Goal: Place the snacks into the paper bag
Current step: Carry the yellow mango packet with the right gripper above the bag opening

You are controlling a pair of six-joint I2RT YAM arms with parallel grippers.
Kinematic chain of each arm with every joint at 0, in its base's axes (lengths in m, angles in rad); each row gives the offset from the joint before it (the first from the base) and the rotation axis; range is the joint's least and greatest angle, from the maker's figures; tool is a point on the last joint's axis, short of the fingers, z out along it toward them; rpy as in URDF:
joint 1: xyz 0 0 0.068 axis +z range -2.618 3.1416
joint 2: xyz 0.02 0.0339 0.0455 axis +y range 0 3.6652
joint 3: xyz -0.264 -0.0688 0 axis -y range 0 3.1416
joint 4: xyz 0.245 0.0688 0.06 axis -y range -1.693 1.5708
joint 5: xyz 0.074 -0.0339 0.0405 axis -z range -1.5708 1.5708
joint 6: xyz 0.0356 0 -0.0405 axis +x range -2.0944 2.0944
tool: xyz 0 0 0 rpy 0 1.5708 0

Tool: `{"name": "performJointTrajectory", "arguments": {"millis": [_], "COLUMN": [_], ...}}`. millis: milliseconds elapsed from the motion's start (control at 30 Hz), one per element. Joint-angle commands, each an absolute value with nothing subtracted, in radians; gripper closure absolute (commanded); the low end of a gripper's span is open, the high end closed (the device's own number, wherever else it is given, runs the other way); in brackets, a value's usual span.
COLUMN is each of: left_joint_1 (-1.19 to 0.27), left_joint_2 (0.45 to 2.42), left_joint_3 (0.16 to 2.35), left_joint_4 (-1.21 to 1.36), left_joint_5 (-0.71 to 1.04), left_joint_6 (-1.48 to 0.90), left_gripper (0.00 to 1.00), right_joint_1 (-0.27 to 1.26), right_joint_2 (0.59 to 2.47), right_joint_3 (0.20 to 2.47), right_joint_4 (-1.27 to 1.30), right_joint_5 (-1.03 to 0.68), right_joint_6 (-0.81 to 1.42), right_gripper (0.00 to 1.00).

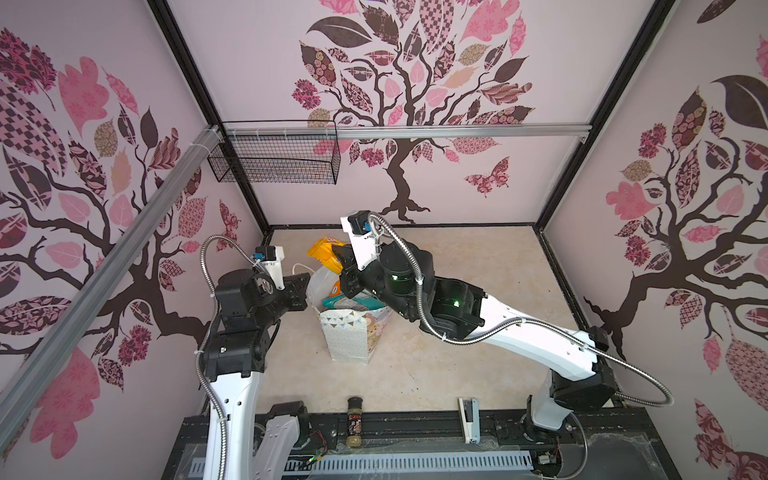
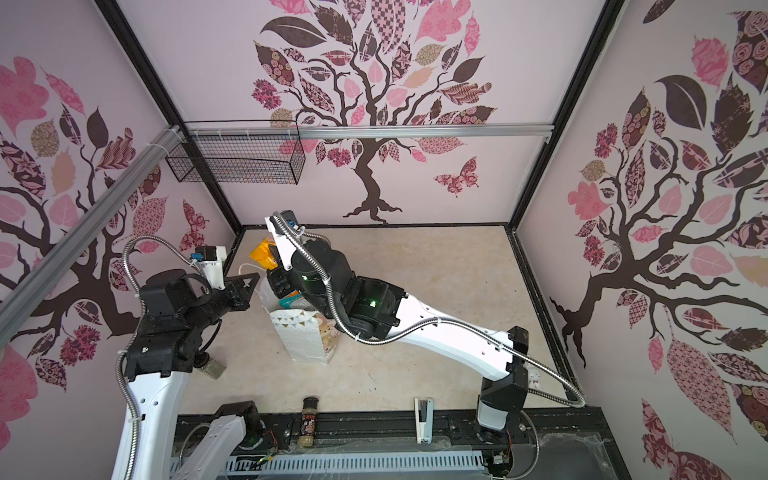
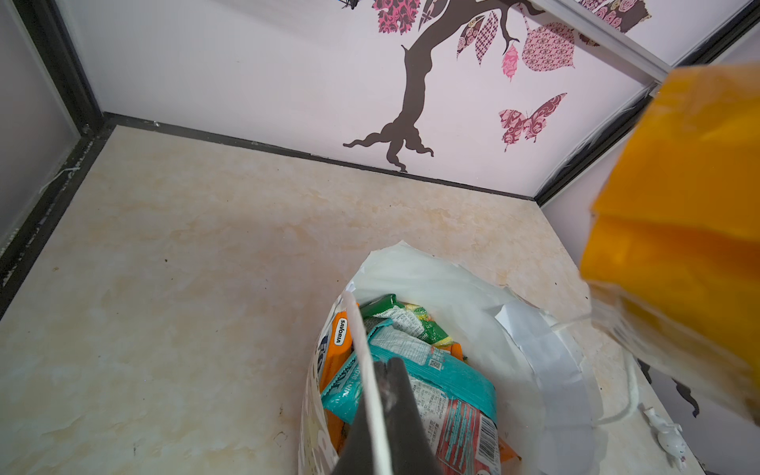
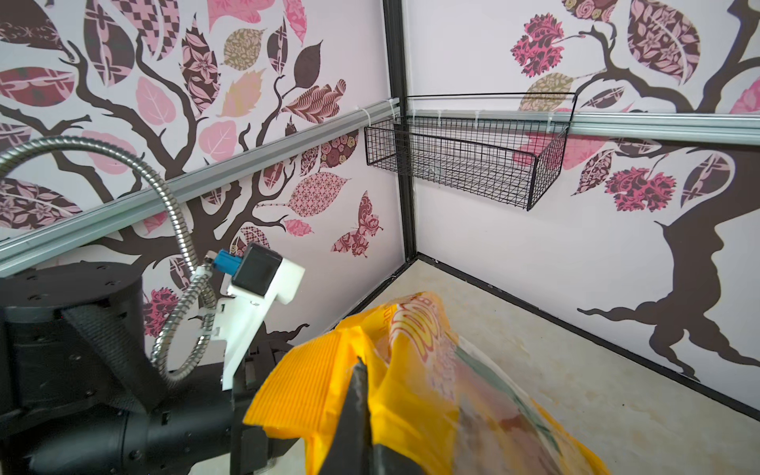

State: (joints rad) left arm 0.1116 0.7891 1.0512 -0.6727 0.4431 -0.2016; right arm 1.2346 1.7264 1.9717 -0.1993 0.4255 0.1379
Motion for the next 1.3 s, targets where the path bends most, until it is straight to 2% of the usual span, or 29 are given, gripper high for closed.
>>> {"name": "performJointTrajectory", "arguments": {"millis": [0, 233, 367, 467, 800, 1033, 1267], "left_joint_1": [0.115, 0.116, 0.117, 0.116, 0.116, 0.117, 0.116], "left_joint_2": [0.783, 0.776, 0.783, 0.778, 0.775, 0.77, 0.768], "left_joint_3": [1.043, 1.039, 1.04, 1.04, 1.04, 1.041, 1.043], "left_joint_4": [-0.624, -0.624, -0.622, -0.626, -0.63, -0.638, -0.638], "left_joint_5": [0.462, 0.457, 0.462, 0.457, 0.454, 0.448, 0.442], "left_joint_6": [-0.187, -0.188, -0.191, -0.189, -0.188, -0.184, -0.184], "left_gripper": [1.0, 1.0, 1.0, 1.0, 1.0, 1.0, 1.0], "right_joint_1": [1.226, 1.223, 1.228, 1.252, 1.279, 1.19, 1.174], "right_joint_2": [1.726, 1.736, 1.763, 1.779, 1.793, 1.781, 1.76], "right_joint_3": [2.027, 2.022, 2.108, 2.167, 2.164, 2.079, 1.98], "right_joint_4": [-0.078, -0.041, -0.078, -0.115, -0.074, -0.092, -0.068], "right_joint_5": [0.383, 0.37, 0.333, 0.371, 0.43, 0.321, 0.306], "right_joint_6": [0.191, 0.214, 0.225, 0.182, 0.136, 0.289, 0.33], "right_gripper": [1.0, 1.0, 1.0, 1.0, 1.0, 1.0, 1.0]}}
